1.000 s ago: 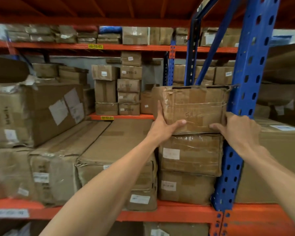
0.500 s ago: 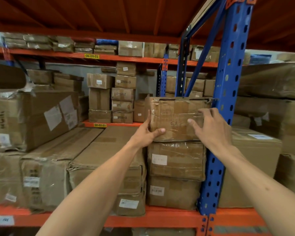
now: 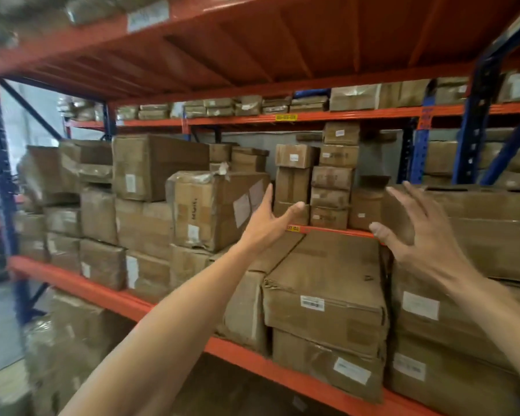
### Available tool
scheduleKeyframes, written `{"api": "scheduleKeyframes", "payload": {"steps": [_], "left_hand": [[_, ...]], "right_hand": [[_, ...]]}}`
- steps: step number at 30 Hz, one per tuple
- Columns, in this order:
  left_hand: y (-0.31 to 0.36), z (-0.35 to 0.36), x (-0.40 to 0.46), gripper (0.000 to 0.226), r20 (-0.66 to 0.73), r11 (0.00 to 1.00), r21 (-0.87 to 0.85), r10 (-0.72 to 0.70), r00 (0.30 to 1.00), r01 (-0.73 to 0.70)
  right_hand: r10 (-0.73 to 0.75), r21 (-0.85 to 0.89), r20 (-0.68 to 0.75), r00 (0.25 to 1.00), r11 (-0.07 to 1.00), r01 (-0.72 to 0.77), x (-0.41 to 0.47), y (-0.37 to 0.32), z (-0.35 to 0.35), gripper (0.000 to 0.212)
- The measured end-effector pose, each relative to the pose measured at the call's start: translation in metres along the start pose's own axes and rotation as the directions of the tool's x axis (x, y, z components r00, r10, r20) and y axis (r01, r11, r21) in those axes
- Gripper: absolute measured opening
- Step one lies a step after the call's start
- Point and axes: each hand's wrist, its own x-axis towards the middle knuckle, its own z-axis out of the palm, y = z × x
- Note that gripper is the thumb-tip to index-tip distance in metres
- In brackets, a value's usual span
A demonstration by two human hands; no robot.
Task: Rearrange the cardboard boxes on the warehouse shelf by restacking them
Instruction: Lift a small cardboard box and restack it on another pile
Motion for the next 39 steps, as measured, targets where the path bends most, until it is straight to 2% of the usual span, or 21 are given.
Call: {"api": "scheduleKeyframes", "payload": {"steps": [4,6,12,16,21,25,30,34,39], "left_hand": [[-0.043,-0.08,-0.006,0.112,-0.222,0.997,0.066,-0.029,0.975,0.045],[-0.065,-0.111,-0.009,0.121,-0.265,0.991,0.083,-0.08,0.961,0.105],[-0.12,-0.171,-0.014,0.152,-0.258,0.947,0.155,-0.238,0.937,0.283],[-0.144,-0.18,-0.009,0.149,-0.225,0.912,0.193,-0.318,0.921,0.362],[-0.173,-0.175,0.015,0.151,-0.159,0.922,0.201,-0.302,0.94,0.331],[-0.195,-0.164,0.039,0.155,-0.115,0.943,0.185,-0.259,0.959,0.277],[-0.212,-0.144,0.063,0.16,-0.097,0.964,0.09,-0.24,0.966,0.249],[-0.213,-0.132,0.076,0.161,-0.168,0.955,0.068,-0.275,0.947,0.289],[-0.221,-0.136,0.083,0.155,-0.258,0.928,0.168,-0.283,0.924,0.332]], "right_hand": [[-0.076,0.085,0.089,0.993,0.994,0.068,0.019,-0.046,0.046,0.084],[-0.113,0.104,0.127,0.985,0.989,0.1,0.03,-0.069,0.067,0.086],[-0.139,0.165,0.279,0.95,0.982,0.095,0.064,-0.13,0.131,0.09],[-0.133,0.167,0.345,0.929,0.983,0.079,0.088,-0.167,0.172,0.096],[-0.153,0.128,0.372,0.915,0.985,0.113,0.127,-0.205,0.223,0.105],[-0.187,0.038,0.39,0.901,0.982,0.187,0.153,-0.231,0.259,0.11],[-0.2,-0.171,0.483,0.852,0.933,0.316,0.19,-0.25,0.279,0.12],[-0.155,-0.27,0.595,0.789,0.885,0.378,0.219,-0.254,0.283,0.122],[-0.165,-0.4,0.676,0.718,0.736,0.546,0.245,-0.261,0.275,0.122]]}}
